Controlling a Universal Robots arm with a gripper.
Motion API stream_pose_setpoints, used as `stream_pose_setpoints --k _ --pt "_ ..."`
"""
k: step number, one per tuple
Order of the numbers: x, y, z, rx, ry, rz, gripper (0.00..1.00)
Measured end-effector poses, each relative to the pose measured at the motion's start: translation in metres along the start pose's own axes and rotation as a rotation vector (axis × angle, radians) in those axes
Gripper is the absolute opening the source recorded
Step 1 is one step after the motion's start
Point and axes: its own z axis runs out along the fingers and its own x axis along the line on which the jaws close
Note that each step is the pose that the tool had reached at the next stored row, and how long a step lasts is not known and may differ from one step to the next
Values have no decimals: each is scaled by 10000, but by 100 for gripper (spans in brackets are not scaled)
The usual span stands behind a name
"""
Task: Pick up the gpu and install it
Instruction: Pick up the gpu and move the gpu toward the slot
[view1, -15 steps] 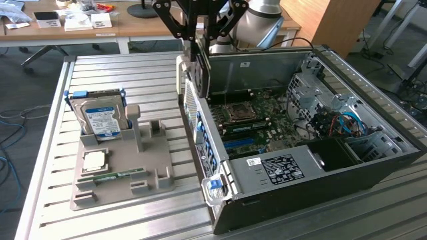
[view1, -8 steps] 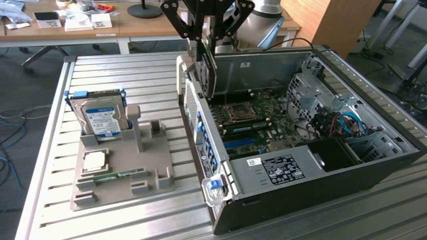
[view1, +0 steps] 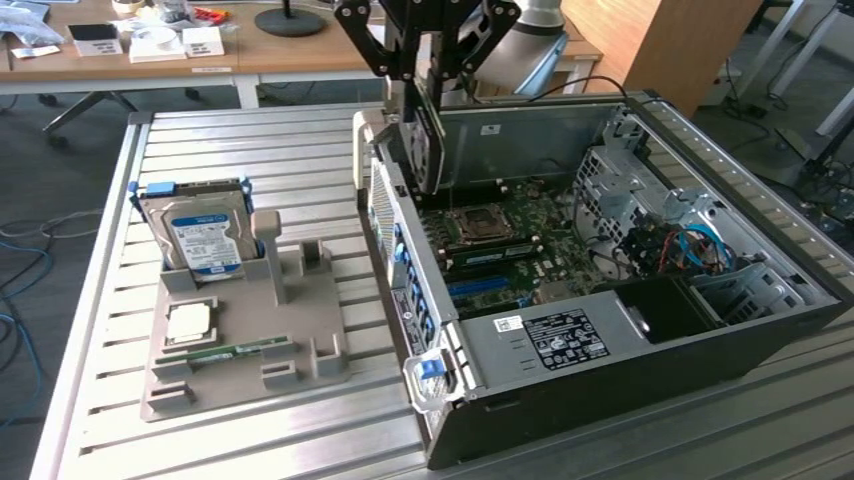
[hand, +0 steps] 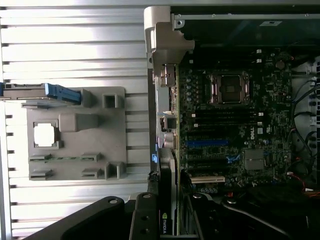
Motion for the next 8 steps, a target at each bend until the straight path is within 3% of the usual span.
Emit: stream_pose_setpoints --k 8 --pt "-30 2 1 0 0 0 27"
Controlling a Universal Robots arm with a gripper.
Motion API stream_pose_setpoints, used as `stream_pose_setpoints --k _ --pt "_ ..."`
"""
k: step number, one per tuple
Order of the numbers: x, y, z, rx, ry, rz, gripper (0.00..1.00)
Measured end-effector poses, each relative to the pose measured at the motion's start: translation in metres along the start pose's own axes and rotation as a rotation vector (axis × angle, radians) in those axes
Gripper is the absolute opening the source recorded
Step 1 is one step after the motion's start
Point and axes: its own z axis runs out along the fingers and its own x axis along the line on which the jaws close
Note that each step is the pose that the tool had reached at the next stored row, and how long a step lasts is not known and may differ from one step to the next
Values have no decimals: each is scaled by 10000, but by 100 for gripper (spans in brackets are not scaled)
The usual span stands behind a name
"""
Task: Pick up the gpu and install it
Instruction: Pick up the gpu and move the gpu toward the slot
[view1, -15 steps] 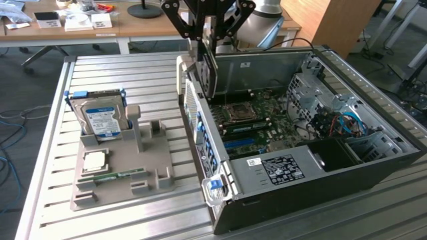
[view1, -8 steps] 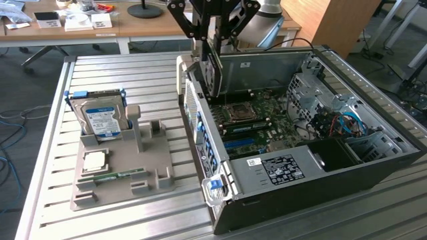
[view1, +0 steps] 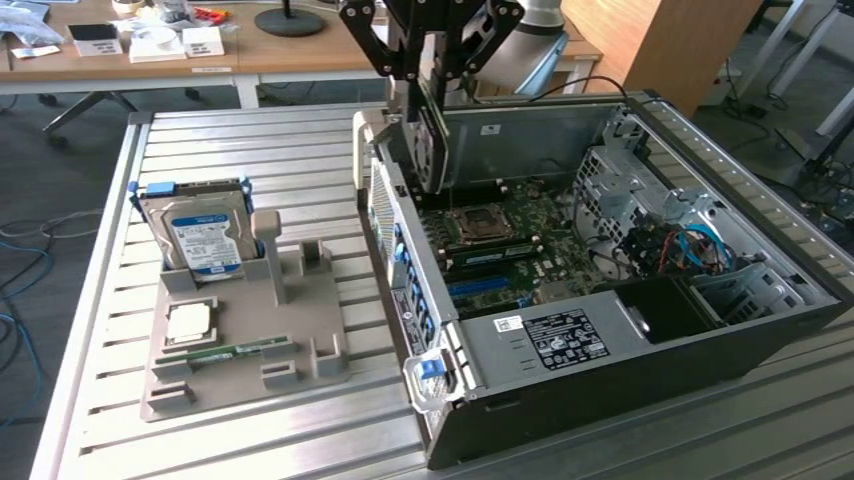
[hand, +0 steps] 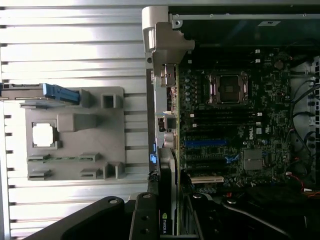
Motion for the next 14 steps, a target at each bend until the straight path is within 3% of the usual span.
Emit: stream_pose_setpoints --k 14 --pt "-26 2 3 -2 -2 16 27"
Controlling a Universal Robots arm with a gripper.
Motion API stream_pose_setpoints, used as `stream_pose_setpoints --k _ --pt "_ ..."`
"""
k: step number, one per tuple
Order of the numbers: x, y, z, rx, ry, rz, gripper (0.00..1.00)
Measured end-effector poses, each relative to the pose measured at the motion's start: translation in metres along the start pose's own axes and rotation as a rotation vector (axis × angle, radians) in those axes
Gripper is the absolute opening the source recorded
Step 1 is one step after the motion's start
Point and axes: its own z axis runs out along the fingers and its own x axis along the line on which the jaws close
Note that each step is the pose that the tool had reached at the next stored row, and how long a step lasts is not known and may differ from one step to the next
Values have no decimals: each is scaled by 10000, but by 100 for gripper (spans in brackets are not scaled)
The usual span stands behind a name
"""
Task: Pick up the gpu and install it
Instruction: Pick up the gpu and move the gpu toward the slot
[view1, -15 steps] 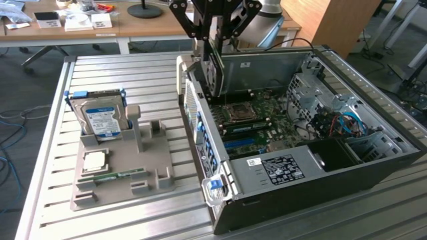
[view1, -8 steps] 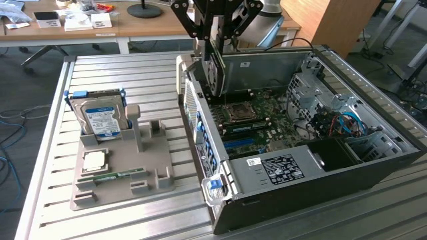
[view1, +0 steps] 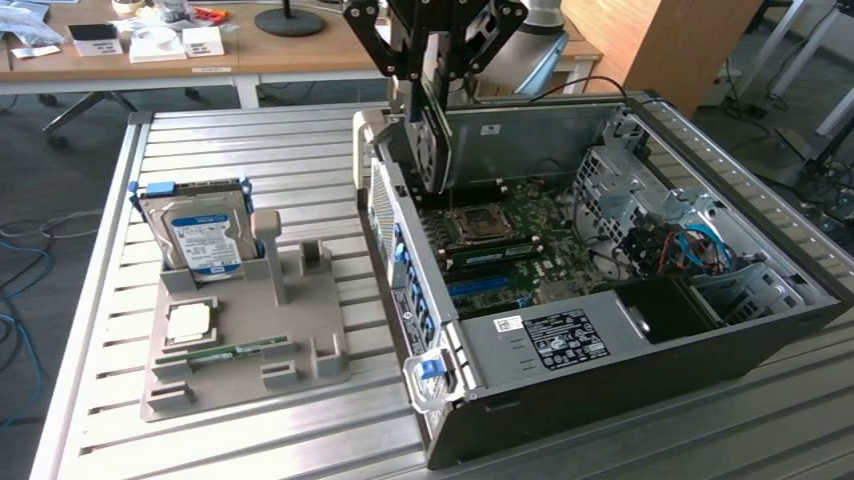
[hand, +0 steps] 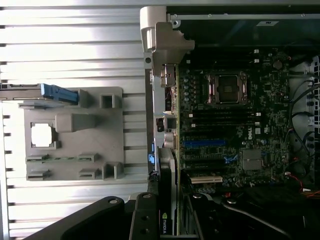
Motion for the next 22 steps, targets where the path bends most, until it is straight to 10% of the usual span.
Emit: stream_pose_setpoints --k 22 --pt "-644 48 43 -10 0 33 27"
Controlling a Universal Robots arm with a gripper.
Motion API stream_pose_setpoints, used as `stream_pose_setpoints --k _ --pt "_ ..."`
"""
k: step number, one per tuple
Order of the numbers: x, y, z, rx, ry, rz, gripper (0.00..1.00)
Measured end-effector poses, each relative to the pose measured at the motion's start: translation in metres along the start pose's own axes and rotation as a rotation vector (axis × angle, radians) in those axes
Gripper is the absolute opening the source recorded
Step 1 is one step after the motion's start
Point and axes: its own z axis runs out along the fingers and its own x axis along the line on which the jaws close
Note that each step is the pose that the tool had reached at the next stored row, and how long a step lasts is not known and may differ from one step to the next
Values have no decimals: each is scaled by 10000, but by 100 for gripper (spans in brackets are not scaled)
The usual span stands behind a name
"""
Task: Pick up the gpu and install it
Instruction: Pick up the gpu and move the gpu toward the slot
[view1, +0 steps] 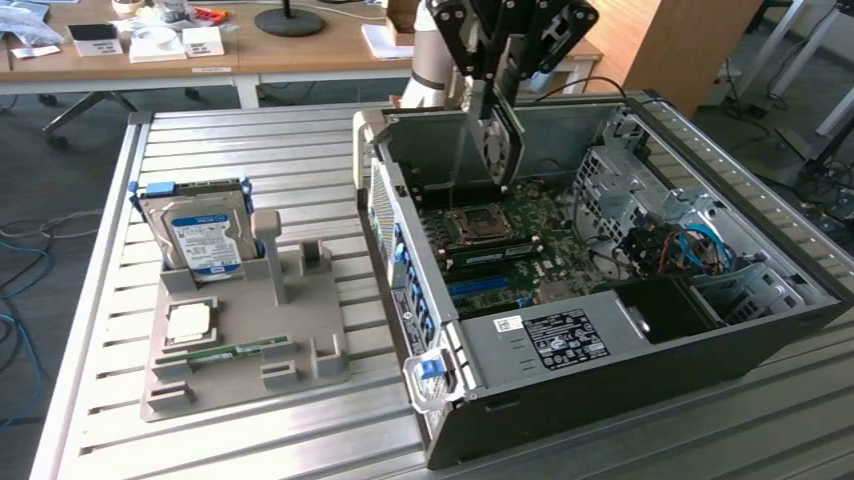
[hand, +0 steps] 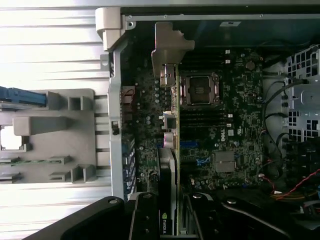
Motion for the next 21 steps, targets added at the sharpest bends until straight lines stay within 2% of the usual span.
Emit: stream_pose_setpoints --k 12,21 --pt "-278 17 21 -2 0 0 27" --pt "-286 17 21 0 0 1 27"
